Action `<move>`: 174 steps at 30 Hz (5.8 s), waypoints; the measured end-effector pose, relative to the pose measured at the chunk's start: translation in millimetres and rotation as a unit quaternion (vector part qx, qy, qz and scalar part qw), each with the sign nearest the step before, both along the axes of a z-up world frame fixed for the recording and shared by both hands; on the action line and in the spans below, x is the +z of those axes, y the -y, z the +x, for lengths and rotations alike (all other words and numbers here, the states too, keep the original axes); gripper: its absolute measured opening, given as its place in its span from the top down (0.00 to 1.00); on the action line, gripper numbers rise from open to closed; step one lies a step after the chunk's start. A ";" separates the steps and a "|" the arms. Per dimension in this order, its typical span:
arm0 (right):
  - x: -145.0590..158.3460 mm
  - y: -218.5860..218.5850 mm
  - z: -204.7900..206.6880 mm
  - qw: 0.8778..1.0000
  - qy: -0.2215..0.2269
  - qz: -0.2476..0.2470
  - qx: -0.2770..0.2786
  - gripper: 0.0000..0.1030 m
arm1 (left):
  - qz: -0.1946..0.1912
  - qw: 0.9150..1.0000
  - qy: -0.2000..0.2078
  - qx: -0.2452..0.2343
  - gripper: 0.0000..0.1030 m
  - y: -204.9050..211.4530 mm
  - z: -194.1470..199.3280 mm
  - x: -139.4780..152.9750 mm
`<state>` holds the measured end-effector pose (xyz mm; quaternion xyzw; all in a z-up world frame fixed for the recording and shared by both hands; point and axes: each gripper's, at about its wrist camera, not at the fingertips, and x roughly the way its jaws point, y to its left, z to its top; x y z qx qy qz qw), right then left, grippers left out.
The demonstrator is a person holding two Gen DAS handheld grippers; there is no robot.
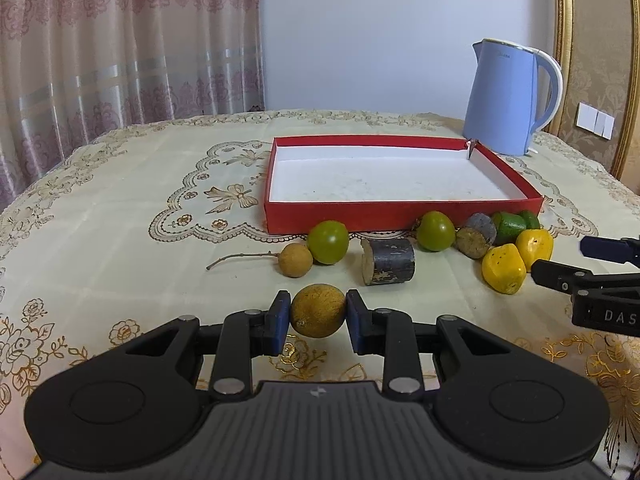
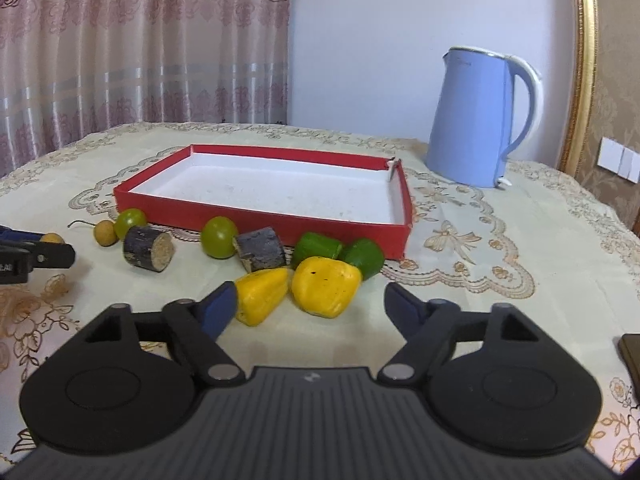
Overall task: Organize fruits
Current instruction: 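Carry the longan into the red tray and release it while right grasps a yellow pepper piece, then lift the yellow pepper piece with the right gripper and drop it into the tray, then grasp the dark wooden log piece with the left gripper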
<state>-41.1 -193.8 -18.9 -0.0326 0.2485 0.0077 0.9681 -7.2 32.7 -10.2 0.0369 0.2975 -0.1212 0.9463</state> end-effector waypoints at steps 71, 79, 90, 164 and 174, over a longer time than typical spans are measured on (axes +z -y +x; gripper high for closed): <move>12.7 -4.1 9.2 0.997 0.002 0.060 0.056 0.71 | 0.050 0.993 0.066 0.084 0.25 27.3 15.3 18.3; 29.9 -0.5 17.1 0.997 0.021 0.051 0.059 0.71 | 0.046 0.993 0.072 0.079 0.25 26.5 10.3 23.0; 63.4 23.7 95.6 0.998 0.033 0.034 0.045 0.71 | 0.055 0.993 0.075 0.074 0.25 26.3 6.0 22.6; -7.9 30.7 23.9 0.994 0.031 0.091 -0.057 0.00 | 0.034 0.997 -0.037 -0.052 0.68 64.0 54.4 -18.4; -1.7 34.2 19.2 0.996 0.022 0.079 -0.043 0.00 | -0.012 0.999 -0.035 -0.031 0.68 39.7 38.4 -14.0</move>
